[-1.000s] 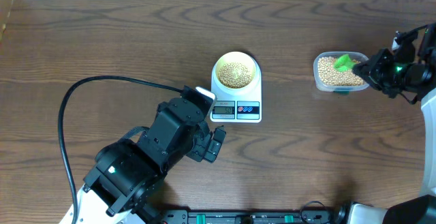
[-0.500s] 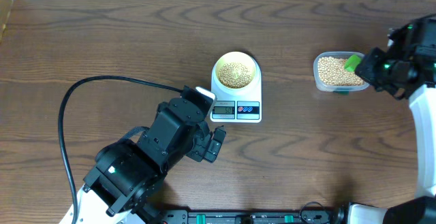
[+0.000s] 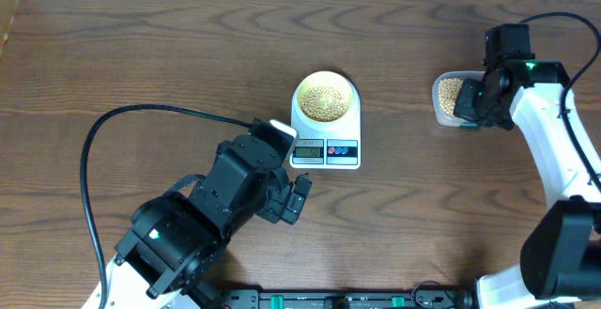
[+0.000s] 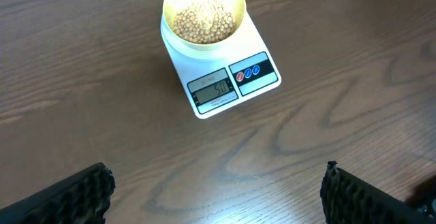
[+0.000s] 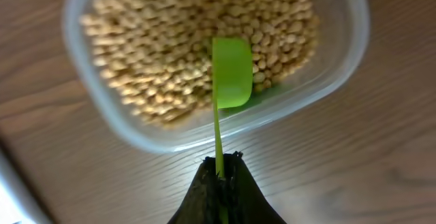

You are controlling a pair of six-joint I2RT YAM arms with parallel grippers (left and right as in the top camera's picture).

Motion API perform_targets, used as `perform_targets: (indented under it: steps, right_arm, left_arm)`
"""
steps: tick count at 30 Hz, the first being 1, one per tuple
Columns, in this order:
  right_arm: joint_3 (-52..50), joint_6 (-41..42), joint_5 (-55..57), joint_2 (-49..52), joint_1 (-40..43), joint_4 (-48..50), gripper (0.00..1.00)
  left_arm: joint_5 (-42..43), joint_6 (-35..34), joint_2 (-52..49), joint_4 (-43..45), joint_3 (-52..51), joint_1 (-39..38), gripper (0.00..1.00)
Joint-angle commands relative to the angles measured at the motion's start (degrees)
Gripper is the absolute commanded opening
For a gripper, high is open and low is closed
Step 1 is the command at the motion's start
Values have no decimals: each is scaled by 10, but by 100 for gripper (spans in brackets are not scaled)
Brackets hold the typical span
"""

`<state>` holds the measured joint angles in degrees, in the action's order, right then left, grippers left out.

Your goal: Scoop item into bowl and weigh 50g on scale

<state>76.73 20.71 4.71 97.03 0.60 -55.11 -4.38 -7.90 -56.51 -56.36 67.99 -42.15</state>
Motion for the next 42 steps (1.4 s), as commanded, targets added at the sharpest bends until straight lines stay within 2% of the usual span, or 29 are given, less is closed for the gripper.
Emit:
perform_targets:
  steps: [1,11,12,13,14,15,16,24,31,38,42]
  right_arm:
    - [1,-29,68,28,-2,0,1]
    - [1,-80,68,25,2,27,1]
    - [1,-86,63,18,2,28,8]
    - [1,-94,55,10,2,28,28]
    - [1,-101,48,3,2,29,52]
    - [1,-110,41,-7,2,29,89]
    - [1,-115,38,-16,2,29,99]
    - [1,-167,-19,-161,0,13,99]
    - [1,-167,-26,-342,-50,-99,99]
    - [-23,-52,53,-520,-135,-176,99]
    - [-105,1,135,-618,-169,-132,99]
  left_arm:
    - [3,-3,0,0,11,0,99]
    - [3,-3,0,0,11,0,99]
    - [3,-3,0,0,11,0,99]
    - [3,-3,0,0,11,0,99]
    - [3,-3,0,0,11,0,99]
    - [3,-3,0,0,11,0,99]
    - [3,-3,0,0,11,0,99]
    - [3,-3,0,0,11,0,99]
    - [3,-3,0,0,11,0,99]
    - [3,-3,0,0,11,0,99]
    - [3,-3,0,0,11,0,99]
